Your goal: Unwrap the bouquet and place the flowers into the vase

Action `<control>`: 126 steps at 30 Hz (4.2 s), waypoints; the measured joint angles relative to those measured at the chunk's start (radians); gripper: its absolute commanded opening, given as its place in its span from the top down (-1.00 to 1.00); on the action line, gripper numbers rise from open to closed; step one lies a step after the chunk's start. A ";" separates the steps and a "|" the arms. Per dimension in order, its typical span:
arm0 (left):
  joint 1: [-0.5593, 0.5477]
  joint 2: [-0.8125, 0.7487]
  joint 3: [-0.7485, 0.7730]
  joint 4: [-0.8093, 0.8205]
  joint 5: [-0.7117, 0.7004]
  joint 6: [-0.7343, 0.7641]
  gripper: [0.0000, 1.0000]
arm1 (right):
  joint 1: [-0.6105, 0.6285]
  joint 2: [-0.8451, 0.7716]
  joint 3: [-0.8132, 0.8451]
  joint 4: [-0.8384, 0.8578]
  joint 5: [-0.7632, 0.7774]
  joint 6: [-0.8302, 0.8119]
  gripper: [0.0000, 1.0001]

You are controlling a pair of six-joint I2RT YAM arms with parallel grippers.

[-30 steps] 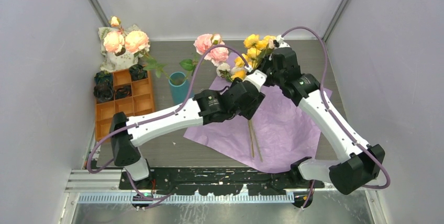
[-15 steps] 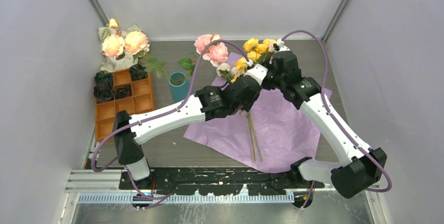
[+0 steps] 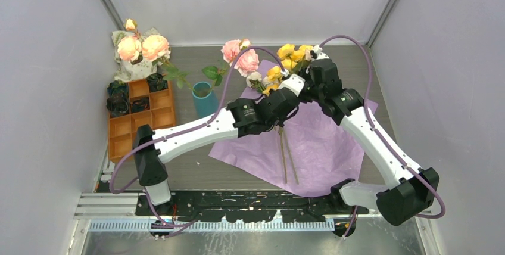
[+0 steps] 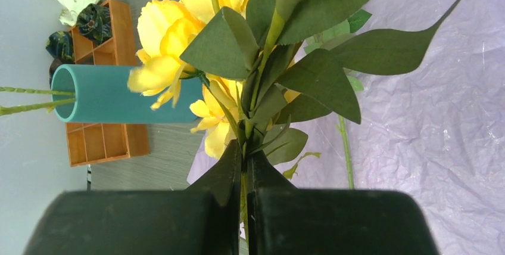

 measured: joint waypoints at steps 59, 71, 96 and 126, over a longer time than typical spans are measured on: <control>0.183 -0.436 0.122 0.191 0.210 0.105 1.00 | 0.012 -0.231 -0.077 -0.022 0.224 -0.036 -0.63; 0.179 -0.711 0.071 0.423 0.285 0.253 1.00 | 0.012 -0.226 -0.082 -0.024 0.228 -0.026 -0.62; 0.179 -0.671 -0.116 0.702 -0.159 0.670 1.00 | 0.012 -0.176 -0.108 0.006 0.182 -0.003 -0.63; 0.179 -0.626 0.131 0.759 -0.427 0.883 1.00 | 0.012 -0.156 -0.114 0.023 0.156 0.005 -0.63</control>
